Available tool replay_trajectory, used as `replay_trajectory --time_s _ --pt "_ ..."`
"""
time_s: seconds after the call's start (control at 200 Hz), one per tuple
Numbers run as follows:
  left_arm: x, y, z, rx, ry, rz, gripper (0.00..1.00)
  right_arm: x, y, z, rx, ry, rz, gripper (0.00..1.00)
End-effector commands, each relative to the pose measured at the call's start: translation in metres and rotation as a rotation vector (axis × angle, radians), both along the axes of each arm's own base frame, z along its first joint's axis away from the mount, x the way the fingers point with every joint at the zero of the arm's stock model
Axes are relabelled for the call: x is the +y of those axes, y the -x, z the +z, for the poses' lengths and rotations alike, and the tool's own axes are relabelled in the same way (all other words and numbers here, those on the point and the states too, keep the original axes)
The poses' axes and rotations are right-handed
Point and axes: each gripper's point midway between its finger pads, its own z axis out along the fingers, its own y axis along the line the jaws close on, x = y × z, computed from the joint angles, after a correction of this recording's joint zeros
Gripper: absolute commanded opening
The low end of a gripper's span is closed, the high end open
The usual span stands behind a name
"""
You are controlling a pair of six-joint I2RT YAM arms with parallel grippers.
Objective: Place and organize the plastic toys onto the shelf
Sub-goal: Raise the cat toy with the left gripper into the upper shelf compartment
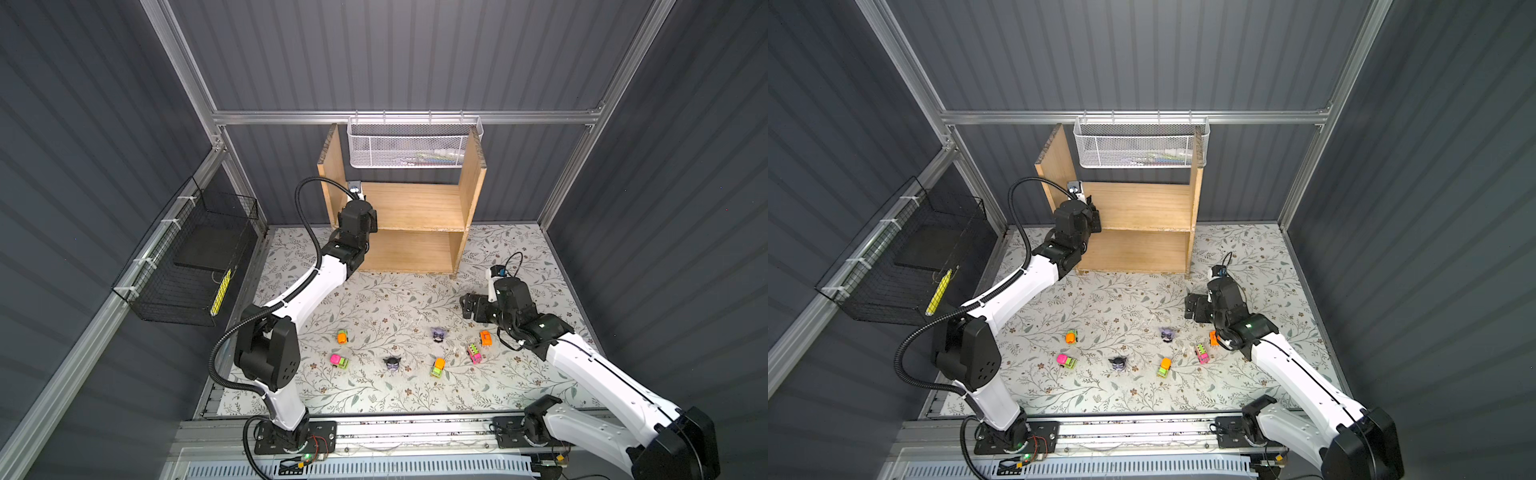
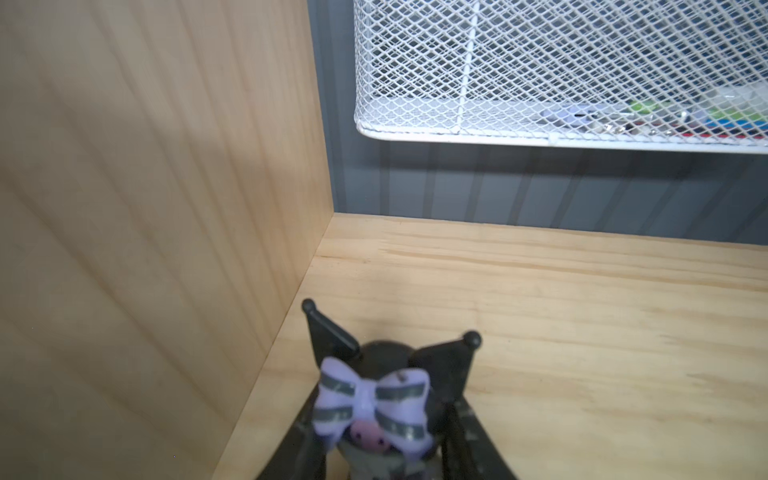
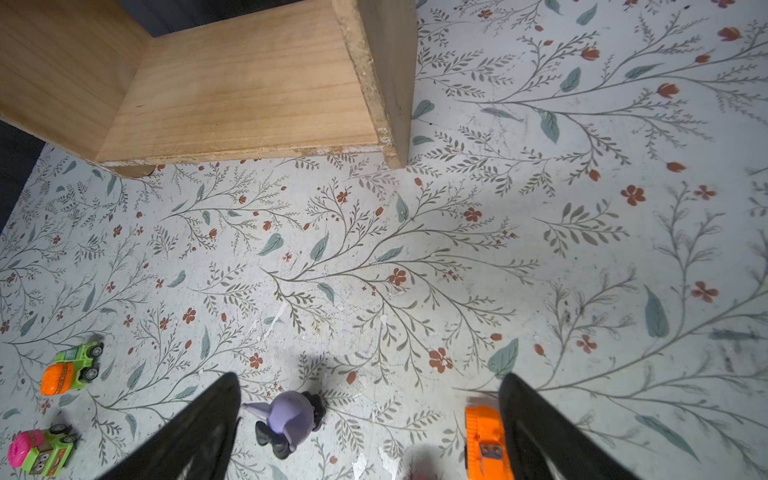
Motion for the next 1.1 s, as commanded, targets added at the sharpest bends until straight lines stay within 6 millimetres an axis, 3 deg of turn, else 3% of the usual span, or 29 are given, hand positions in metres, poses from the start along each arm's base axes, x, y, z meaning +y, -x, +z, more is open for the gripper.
replay_trajectory --time_s 0.0,0.28,0.475,1.096 --pt "0.0065 0.0053 0.0188 -0.055 0.003 0.01 0.24 -0.001 -0.0035 0.0054 -0.019 0.003 0.0 0.96" --pt "0.0036 0.0055 0.0227 -0.057 0.011 -0.006 0.37 -0.0026 -0.0032 0.0052 -0.019 0.003 -0.003 0.96" --pt "0.0035 0.0059 0.0233 -0.053 0.01 -0.008 0.42 -0.0036 -0.0022 0.0062 -0.021 0.002 -0.005 0.96" --pt "0.0065 0.0123 0.0246 -0.056 0.028 -0.008 0.43 -0.005 -0.0038 0.0085 -0.028 -0.001 -0.014 0.96"
